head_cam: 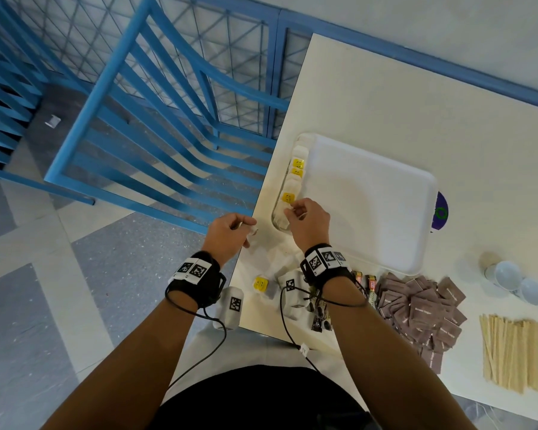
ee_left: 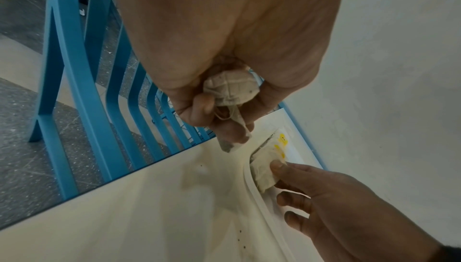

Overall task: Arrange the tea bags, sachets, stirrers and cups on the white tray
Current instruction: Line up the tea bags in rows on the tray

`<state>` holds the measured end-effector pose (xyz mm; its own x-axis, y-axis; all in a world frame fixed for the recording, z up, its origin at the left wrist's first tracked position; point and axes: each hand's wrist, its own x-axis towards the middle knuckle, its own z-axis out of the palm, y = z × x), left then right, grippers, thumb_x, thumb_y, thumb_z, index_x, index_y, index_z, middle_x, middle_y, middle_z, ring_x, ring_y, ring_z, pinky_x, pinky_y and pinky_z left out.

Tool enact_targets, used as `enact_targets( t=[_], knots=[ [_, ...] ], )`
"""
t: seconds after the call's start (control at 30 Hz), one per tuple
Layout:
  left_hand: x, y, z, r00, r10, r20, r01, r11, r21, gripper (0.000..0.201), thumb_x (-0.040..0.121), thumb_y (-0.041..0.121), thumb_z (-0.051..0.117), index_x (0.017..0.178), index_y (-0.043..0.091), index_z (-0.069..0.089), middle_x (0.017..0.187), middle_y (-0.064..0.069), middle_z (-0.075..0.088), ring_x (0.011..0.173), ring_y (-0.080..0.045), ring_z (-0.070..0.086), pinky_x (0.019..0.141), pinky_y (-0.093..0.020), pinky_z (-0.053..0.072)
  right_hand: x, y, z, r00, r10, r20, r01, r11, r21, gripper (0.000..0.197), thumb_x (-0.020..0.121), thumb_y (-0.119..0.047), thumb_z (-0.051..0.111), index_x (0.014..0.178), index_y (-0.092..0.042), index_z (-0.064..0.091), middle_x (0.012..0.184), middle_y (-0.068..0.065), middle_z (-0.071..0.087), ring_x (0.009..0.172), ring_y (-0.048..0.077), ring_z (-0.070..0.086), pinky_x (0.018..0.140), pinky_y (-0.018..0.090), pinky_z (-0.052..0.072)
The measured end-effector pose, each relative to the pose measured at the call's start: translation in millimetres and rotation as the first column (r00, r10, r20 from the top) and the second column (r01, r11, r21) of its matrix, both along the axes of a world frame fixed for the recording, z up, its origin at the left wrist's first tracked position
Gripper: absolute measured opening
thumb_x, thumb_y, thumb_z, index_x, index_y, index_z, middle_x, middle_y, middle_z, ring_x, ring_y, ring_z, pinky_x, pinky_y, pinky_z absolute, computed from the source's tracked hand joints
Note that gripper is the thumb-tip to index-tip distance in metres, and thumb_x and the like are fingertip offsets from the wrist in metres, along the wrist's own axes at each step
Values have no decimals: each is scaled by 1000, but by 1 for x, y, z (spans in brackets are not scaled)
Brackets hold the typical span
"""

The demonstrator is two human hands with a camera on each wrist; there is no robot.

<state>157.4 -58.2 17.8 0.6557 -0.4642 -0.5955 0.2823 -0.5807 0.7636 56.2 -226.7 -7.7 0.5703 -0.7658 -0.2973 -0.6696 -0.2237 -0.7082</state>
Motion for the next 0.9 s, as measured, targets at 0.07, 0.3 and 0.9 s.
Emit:
enact_targets(
  t=[0.07, 0.3, 0.9],
  knots=[
    [0, 0, 0, 1000, -5, 10, 5, 1000, 3, 15, 93, 4, 63, 95, 15, 73, 95, -24, 70, 58, -13, 63, 48, -14, 43, 3, -2, -1, 1000, -24, 3, 24, 1000, 7, 13, 89, -23, 73, 97, -15, 68, 90, 0, 68, 76, 11, 58, 77, 21, 48],
    [0, 1, 0, 1000, -5, 20, 5, 1000, 6, 14, 94, 3, 62, 98, 10, 73, 98, -26, 70, 60, -16, 63, 47, -12, 42, 2, 0, -3, 997, -73, 7, 72, 996, 50, 11, 89, -24, 73, 94, -16, 67, 84, -2, 67, 73, 10, 59, 69, 12, 42],
    [0, -1, 2, 1000, 6, 4, -6, 1000, 6, 11, 92, 6, 66, 97, 12, 73, 98, -20, 72, 60, -13, 63, 48, -13, 42, -2, -1, 5, 987, -146, 63, 137, 982, 128, 20, 86, -24, 76, 102, -17, 65, 84, -4, 69, 75, 8, 63, 62, 2, 42]
  ],
)
